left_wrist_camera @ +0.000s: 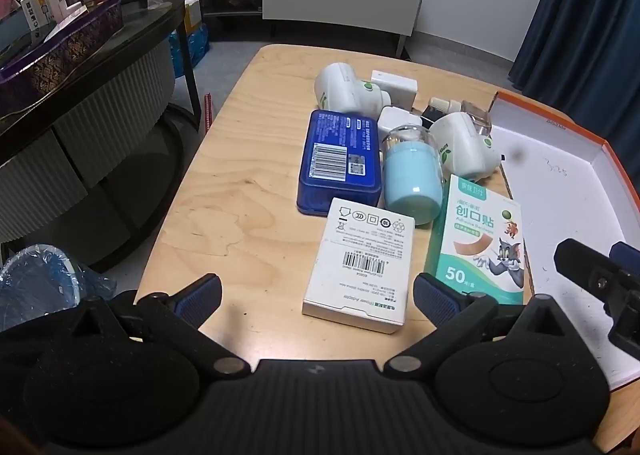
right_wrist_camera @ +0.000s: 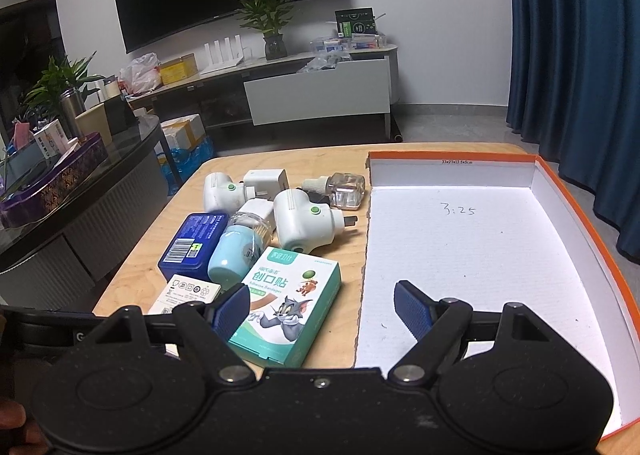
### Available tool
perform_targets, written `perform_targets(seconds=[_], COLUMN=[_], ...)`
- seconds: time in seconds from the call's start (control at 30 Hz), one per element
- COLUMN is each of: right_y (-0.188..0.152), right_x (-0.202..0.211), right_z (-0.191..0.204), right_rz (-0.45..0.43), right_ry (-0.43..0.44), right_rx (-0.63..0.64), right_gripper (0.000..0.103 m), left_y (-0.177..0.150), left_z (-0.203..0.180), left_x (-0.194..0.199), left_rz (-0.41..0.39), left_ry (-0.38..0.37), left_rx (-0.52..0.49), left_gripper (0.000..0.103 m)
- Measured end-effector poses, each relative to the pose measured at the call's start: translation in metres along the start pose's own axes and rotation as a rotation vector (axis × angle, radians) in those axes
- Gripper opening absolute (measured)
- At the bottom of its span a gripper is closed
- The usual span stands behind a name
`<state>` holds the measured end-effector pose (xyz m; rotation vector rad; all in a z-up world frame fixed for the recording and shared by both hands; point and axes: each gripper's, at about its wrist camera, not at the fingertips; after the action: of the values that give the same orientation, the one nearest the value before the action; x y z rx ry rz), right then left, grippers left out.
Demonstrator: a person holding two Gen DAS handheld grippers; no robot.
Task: Organize rigid objects
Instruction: 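Move both tools toward the white adapter box and teal bandage box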
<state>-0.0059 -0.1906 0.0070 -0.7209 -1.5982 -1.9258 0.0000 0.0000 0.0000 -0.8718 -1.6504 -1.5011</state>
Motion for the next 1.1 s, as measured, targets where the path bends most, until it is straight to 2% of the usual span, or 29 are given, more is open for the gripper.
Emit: perform_targets(seconds=[0.77, 1.1], right_y=[-0.001, -0.001], right_x=[-0.003, -0.005], right_z=[0.004, 0.01], right_rz=[0.019, 0.033], right_ry=[-0.001, -0.006], right_rx=[-0.006, -0.008], right_gripper=[0.093, 0.093], left_y=[0.001, 0.005], left_z=[-0.005, -0.005], left_x=[-0.008, -0.014], left_rz=[0.001, 0.015], left_ry=[0.007, -0.036], left_rx=[-0.027, -0.018], left_gripper=[0.103, 0.103])
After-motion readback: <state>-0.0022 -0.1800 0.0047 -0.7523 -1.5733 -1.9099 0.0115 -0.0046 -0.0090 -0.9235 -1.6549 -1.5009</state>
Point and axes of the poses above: each gripper's, at about its wrist camera, not at the fingertips, and x roughly against the way its jaws point, z to its left, y to its top, and after that the axes turned 6 degrees about z, right-handed
